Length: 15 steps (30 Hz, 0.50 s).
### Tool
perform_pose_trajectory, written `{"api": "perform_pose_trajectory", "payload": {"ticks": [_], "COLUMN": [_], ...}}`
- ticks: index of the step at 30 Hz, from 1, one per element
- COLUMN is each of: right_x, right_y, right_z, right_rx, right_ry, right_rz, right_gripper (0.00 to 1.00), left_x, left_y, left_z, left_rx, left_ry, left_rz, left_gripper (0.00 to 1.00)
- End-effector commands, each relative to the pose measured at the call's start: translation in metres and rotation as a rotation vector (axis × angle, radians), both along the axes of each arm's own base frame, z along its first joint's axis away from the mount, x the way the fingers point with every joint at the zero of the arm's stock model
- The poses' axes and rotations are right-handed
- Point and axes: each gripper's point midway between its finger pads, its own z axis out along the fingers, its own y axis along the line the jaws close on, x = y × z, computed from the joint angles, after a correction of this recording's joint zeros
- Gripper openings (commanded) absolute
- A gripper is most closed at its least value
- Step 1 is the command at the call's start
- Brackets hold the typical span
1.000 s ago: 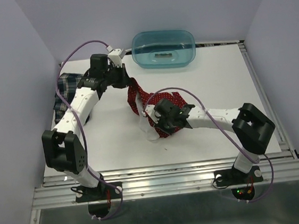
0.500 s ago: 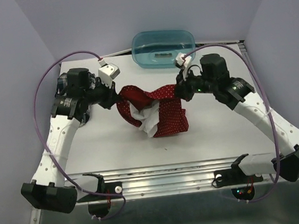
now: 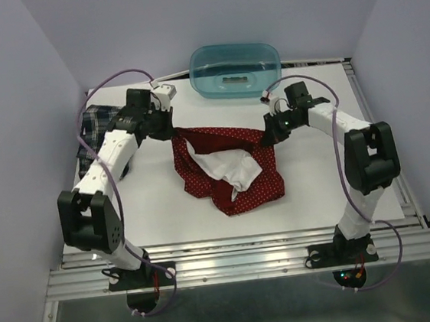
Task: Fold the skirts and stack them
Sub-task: Flatten the skirt out
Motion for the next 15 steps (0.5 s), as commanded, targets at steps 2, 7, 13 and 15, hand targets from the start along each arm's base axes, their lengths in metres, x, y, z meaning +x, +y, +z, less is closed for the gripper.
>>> {"api": "perform_pose_trajectory", "payload": {"ticks": [2, 7, 13, 15], "right_x": [0.059, 0.101, 0.071, 0.06], "right_y": [-0.029, -0.049, -0.042, -0.037], "right_z": [0.017, 0.05, 0.111, 0.137], "right_rx": [-0.099, -0.138, -0.058, -0.043], "right_ry": [-0.141, -0.233, -0.316, -0.395], "right_rz": [-0.108, -0.223, -0.14, -0.052], "right_gripper": [0.01, 0.01, 0.01, 0.01], "left_x": [0.063, 0.089, 0.069, 0.054], "left_y": [0.033, 0.04, 0.034, 0.03], "left_z": [0.009, 0.018, 0.054, 0.087], "left_rx": [0.079, 0.135, 0.088, 0.027], "left_ry": [-0.157, -0.22, -0.315, -0.383], "left_rz": [0.193, 0.191, 0.052, -0.035], "left_gripper": [0.0, 0.0, 0.0, 0.0]}}
